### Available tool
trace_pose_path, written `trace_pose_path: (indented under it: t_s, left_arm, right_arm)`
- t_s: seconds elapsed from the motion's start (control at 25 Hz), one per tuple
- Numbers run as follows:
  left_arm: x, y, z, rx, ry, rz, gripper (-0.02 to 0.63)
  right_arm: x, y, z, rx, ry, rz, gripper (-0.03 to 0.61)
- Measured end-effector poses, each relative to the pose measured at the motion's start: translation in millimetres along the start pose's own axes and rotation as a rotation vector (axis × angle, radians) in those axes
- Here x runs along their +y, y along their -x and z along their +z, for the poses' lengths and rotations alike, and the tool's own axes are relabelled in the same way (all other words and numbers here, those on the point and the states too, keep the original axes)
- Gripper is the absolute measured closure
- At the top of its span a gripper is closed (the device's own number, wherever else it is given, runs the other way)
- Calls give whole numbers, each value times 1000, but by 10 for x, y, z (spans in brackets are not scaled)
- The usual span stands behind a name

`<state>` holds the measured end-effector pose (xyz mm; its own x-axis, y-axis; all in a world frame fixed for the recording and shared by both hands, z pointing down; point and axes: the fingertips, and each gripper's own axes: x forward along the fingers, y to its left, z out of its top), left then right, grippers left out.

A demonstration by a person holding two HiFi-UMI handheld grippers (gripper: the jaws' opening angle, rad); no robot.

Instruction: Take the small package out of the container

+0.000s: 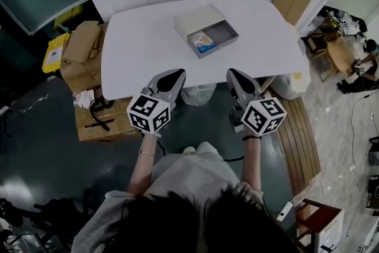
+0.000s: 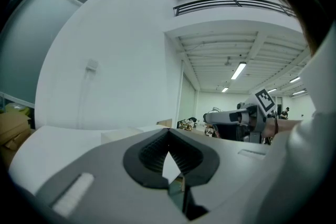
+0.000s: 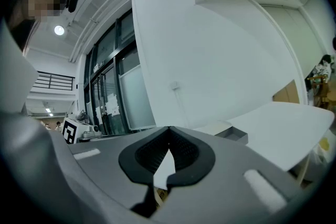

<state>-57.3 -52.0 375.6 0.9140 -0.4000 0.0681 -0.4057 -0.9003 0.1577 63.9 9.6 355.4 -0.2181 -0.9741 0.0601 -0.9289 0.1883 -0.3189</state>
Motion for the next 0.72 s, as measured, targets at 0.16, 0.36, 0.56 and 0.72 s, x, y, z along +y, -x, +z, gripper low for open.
trace_pose_path:
  t_s: [0.16,0.36,0.56,0.72]
  left_arm:
    - [62,-50,-19,5,9,15,620]
    - [185,-209,14,-2,13,44,620]
    - [292,-484,71,-8,21,72,620]
    - [400,-705,37,-1,39,105,620]
  right_arm:
    - [-70,-85,-14,12,-8,8,566]
    - [-257,-241,55,21,-13,27,566]
    - [-510,-463,130,44,-25,61,566]
    - [-708,-666,186,73,-22,90,566]
